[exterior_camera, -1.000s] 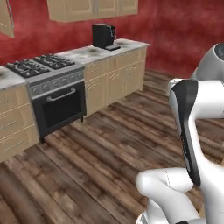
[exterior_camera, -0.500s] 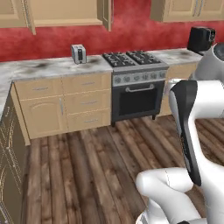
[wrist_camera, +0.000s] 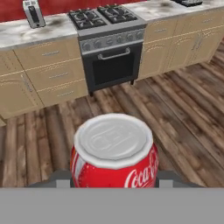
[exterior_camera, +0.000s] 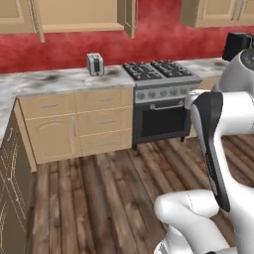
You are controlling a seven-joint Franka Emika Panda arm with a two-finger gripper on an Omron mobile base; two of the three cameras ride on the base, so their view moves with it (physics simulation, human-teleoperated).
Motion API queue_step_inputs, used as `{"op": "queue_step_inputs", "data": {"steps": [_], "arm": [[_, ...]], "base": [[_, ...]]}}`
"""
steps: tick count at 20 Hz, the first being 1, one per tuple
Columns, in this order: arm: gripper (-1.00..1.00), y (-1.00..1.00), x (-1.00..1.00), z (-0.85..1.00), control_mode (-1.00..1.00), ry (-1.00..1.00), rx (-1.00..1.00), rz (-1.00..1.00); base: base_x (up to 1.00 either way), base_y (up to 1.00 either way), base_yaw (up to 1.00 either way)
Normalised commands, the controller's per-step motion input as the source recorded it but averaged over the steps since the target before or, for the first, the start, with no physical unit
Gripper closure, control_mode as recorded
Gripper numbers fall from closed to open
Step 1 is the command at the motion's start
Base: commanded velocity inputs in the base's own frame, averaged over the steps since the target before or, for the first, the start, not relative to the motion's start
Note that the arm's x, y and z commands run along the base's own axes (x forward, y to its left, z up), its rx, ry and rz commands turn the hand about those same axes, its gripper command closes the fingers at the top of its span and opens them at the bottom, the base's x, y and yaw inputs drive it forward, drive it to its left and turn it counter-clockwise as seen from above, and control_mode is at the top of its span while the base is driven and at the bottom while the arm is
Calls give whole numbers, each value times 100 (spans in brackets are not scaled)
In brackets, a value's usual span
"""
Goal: Pick the can from the counter and place it in the open cabinet.
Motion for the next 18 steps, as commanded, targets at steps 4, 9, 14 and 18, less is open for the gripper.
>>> {"op": "queue_step_inputs", "data": {"steps": [4, 9, 14, 18], "arm": [[100, 0, 0, 0, 100, 0, 0, 0], [100, 0, 0, 0, 100, 0, 0, 0], [100, 0, 0, 0, 100, 0, 0, 0], [100, 0, 0, 0, 100, 0, 0, 0]], "base": [[100, 45, 0], [100, 56, 1], [100, 50, 7], [100, 19, 12]]}}
